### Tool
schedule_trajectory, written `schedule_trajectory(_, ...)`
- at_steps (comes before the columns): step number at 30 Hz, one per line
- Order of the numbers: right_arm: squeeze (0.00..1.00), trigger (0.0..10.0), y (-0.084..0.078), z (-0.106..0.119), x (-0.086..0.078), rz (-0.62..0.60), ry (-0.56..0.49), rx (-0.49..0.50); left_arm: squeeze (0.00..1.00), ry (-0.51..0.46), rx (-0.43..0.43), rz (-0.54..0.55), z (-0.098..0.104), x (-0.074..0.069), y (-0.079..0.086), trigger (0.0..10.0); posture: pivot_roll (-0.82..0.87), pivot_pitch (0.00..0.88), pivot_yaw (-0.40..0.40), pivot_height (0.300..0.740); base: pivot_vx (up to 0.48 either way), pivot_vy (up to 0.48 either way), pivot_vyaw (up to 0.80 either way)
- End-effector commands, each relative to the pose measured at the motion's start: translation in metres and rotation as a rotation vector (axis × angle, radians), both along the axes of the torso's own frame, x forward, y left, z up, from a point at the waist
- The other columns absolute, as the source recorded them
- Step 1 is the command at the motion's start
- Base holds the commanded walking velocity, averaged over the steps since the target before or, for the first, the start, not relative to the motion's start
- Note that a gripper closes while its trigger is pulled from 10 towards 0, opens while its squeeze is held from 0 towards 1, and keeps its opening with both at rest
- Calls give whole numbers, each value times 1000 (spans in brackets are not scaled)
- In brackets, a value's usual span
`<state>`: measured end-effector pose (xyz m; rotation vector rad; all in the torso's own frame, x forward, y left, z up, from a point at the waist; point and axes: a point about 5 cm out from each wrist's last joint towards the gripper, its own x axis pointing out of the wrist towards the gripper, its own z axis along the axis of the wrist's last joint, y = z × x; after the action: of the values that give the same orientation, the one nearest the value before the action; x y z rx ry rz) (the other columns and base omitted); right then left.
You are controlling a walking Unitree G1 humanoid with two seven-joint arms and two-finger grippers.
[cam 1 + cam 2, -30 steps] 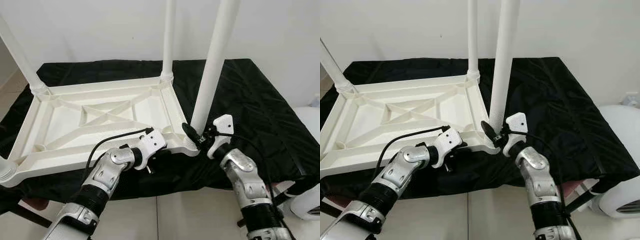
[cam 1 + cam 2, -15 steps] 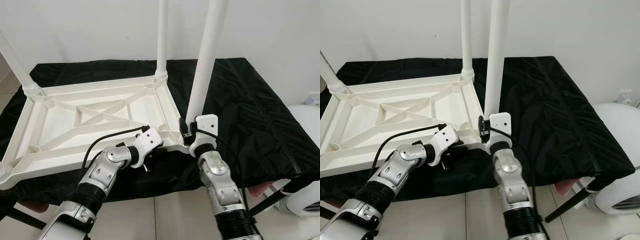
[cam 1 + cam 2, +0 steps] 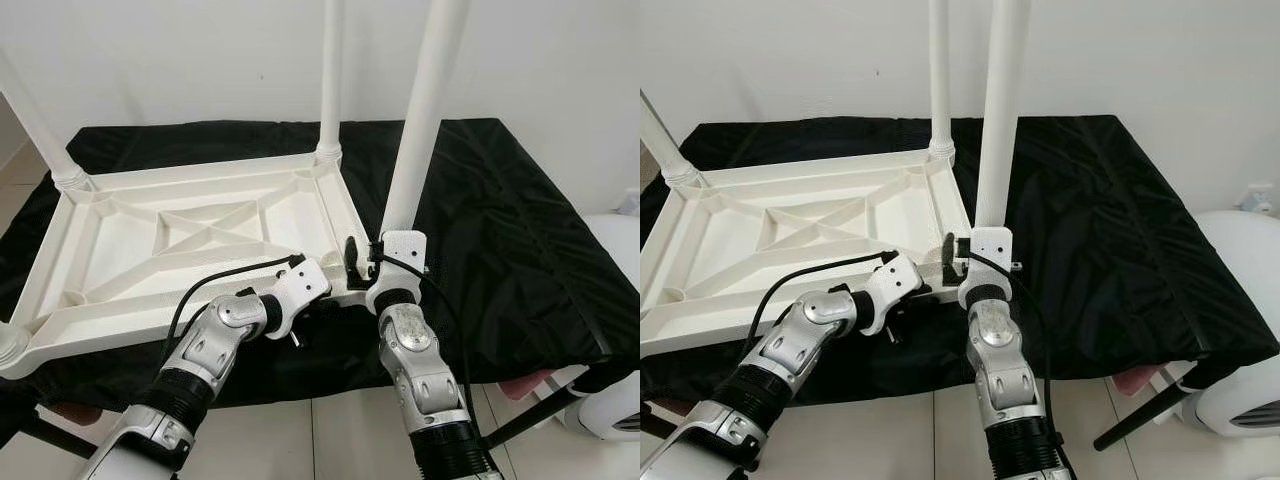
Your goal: Building children table
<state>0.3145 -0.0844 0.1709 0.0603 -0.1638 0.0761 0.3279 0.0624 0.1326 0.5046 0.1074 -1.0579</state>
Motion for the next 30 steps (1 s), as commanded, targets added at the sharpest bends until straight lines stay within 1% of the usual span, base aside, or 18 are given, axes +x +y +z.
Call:
schedule_trajectory(1,1000,10000,3,-1,-2,41,0,16,0,61,51,-99,-14,-12,-9,10000,-97,81,43,740,0,0,0)
schedule_trajectory(5,1000,10000,-6,1,-3,98,-30,-3,0,61,46,-99,-14,-12,-11,10000,-102,77,38,740,0,0,0)
schedule_trajectory(6,380,10000,-10,0,-3,141,-24,5,0,61,46,-99,-14,-12,-11,10000,-105,74,36,740,0,0,0)
schedule_trajectory(7,380,10000,-10,0,-3,141,-24,5,0,61,46,-99,-14,-12,-11,10000,-105,74,36,740,0,0,0)
schedule_trajectory(8,0,10000,-14,-1,-3,185,-23,-5,0,62,46,-100,-14,-12,-12,10000,-105,74,36,740,0,0,0)
schedule_trajectory(9,0,10000,-14,-1,-3,185,-23,-5,0,62,46,-100,-14,-12,-12,10000,-105,74,36,740,0,0,0)
schedule_trajectory(10,0,10000,-26,-3,-2,249,-20,-18,0,62,45,-102,-14,-13,-12,10000,-108,73,38,740,0,0,0)
schedule_trajectory(12,0,10000,-26,-3,-2,249,-20,-18,0,62,45,-102,-14,-13,-12,10000,-108,73,38,740,0,0,0)
schedule_trajectory(14,0,10000,-42,-5,0,290,-10,-20,0,62,46,-105,-15,-13,-13,10000,-108,73,39,740,0,0,0)
schedule_trajectory(15,0,10000,-42,-5,0,290,-10,-20,0,62,46,-105,-15,-13,-13,10000,-108,73,39,740,0,0,0)
schedule_trajectory(18,0,10000,-62,-5,4,431,-3,-79,0,63,47,-110,-15,-13,-14,10000,-112,71,45,740,0,0,0)
schedule_trajectory(19,0,10000,-62,-5,4,431,-3,-79,0,63,47,-110,-15,-13,-14,10000,-112,71,45,740,0,0,0)
schedule_trajectory(20,0,10000,-66,-5,5,489,4,-92,0,63,48,-111,-15,-13,-14,10000,-112,70,46,740,0,0,0)
schedule_trajectory(21,0,10000,-66,-5,5,489,4,-92,0,63,48,-111,-15,-13,-14,10000,-112,70,46,740,0,0,0)
schedule_trajectory(22,0,10000,-69,-4,6,543,16,-103,0,63,48,-112,-14,-13,-14,10000,-113,70,46,740,0,0,0)
schedule_trajectory(24,0,10000,-69,-4,6,543,16,-103,0,63,48,-112,-14,-13,-14,10000,-113,70,46,740,0,0,0)
schedule_trajectory(27,0,10000,-76,-4,9,650,44,-142,0,60,46,-114,-13,-13,-15,10000,-113,72,46,740,0,0,0)
schedule_trajectory(30,0,10000,-76,-4,9,650,44,-142,0,60,46,-114,-13,-13,-15,10000,-113,72,46,740,0,0,0)
